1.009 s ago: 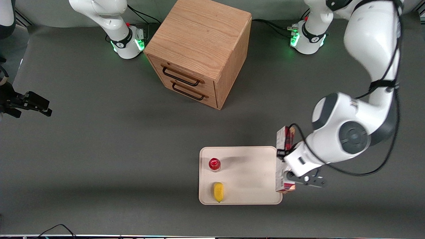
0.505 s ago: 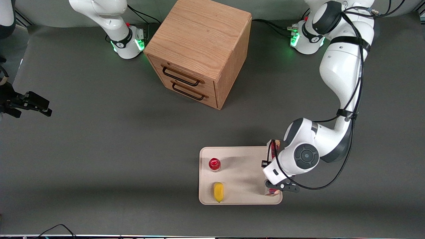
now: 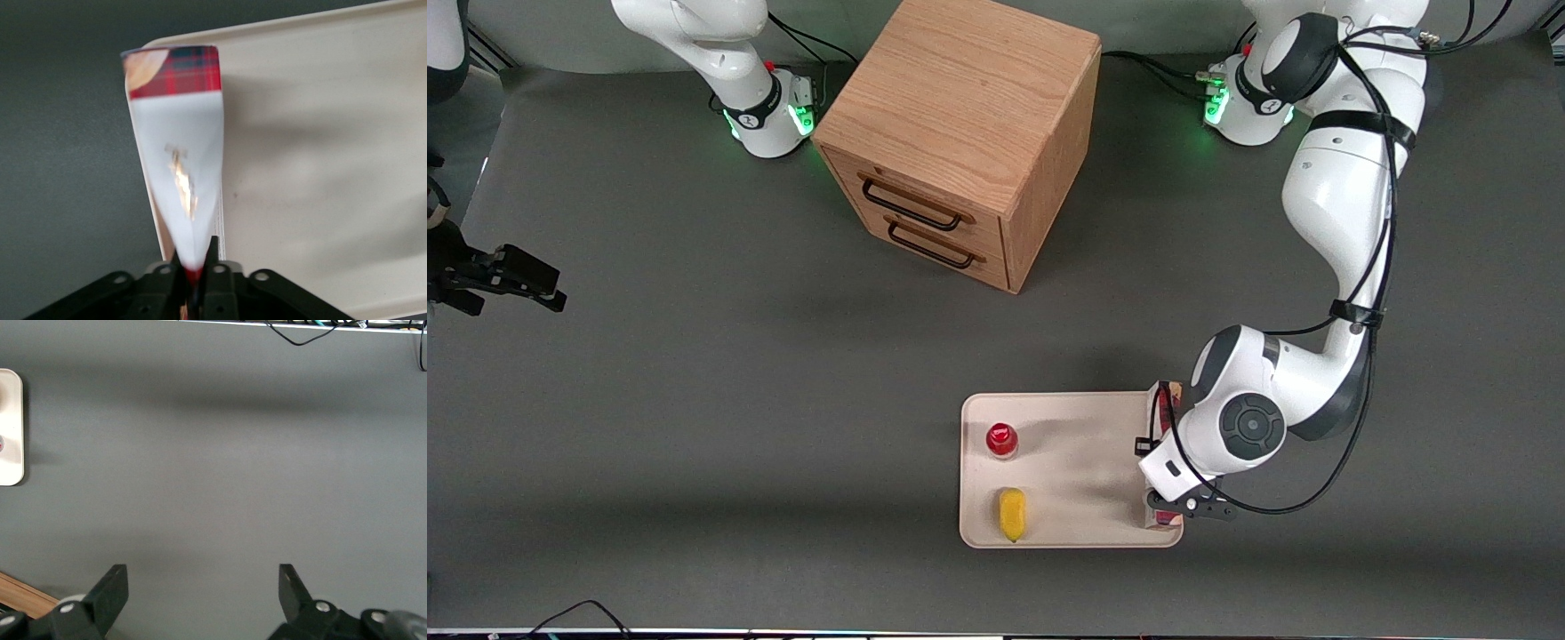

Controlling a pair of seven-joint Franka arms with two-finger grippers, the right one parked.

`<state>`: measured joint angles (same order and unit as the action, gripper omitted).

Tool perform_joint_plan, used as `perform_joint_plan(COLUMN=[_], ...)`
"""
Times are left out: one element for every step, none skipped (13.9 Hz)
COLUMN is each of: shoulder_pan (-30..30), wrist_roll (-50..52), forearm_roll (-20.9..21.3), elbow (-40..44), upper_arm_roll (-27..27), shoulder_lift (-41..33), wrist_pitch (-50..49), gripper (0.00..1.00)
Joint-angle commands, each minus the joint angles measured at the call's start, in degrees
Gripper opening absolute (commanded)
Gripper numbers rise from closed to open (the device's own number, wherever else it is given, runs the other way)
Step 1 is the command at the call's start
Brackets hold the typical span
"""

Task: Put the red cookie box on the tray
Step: 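Lower the cookie box onto the tray and open the left gripper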

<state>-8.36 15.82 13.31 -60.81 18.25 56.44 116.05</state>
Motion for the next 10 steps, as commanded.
perform_joint_plan(shoulder_pan=[-0.69, -0.60, -0.43, 0.01, 0.62, 1.84, 2.64, 3.95, 5.10, 6.50], wrist_roll=[1.32, 2.19, 2.20, 1.76, 1.58, 1.49, 1.49, 1.41, 1.23, 0.71], forearm_roll=[-0.39, -0.39, -0.39, -0.39, -0.39, -0.47, -1.00, -2.65, -4.67, -6.17], elbow=[0.78, 0.79, 0.35, -1.05, -2.89, -4.82, -6.67, -8.69, -11.93, -14.92], upper_arm_roll=[-0.50, -0.50, -0.50, -0.50, -0.58, -0.59, -0.50, -0.58, -0.67, -1.37], shoulder_lift=[-0.63, -0.89, -1.85, -3.60, -6.05, -8.77, -11.67, -14.92, -18.78, -22.91], wrist_pitch=[0.05, -0.03, -0.04, 0.05, 0.05, 0.05, -0.03, -0.04, -0.12, -0.91], gripper=[1.00, 1.00, 1.00, 1.00, 1.00, 1.00, 1.00, 1.00, 1.00, 1.00])
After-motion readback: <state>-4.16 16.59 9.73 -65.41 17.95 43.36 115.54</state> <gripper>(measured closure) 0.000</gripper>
